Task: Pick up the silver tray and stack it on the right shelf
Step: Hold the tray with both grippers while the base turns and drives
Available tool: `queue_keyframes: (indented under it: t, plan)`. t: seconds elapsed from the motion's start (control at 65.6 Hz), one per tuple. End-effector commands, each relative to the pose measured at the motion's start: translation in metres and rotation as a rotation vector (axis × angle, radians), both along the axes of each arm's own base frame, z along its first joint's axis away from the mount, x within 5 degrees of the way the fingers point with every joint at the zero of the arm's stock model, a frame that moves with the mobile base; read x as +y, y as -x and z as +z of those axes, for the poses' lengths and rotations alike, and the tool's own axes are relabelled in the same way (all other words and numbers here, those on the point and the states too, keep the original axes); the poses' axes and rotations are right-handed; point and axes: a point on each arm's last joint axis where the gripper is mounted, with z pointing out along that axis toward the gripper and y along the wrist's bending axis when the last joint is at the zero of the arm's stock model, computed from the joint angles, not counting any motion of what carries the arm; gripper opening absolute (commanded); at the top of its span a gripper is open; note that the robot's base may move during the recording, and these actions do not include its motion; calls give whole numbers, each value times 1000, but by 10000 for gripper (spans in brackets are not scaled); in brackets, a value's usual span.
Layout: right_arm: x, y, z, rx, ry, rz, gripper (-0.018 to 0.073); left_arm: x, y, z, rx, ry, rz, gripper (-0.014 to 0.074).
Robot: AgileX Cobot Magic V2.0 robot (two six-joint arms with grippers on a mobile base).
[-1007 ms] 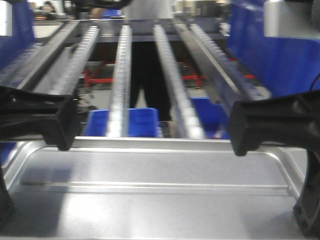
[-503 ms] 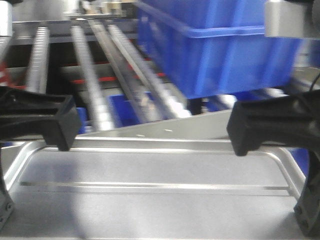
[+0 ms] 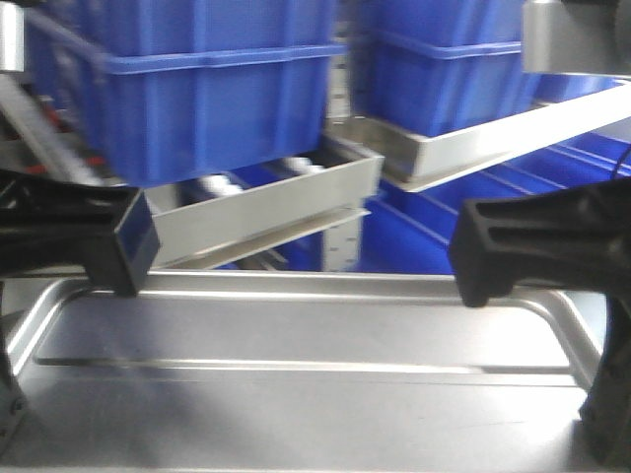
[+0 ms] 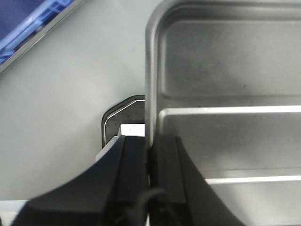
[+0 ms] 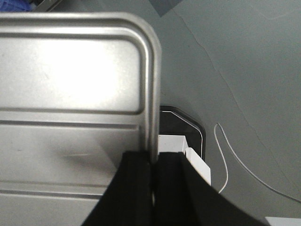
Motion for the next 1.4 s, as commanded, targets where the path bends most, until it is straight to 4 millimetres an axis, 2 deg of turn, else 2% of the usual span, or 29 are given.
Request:
queue_keyframes:
  t: [0.0, 1.388]
  plan:
    - [-2, -4, 12, -67, -2, 23, 69, 3, 1, 11, -28, 0, -20, -100]
    - [-2, -4, 12, -67, -2, 23, 69, 3, 1, 11, -28, 0, -20, -100]
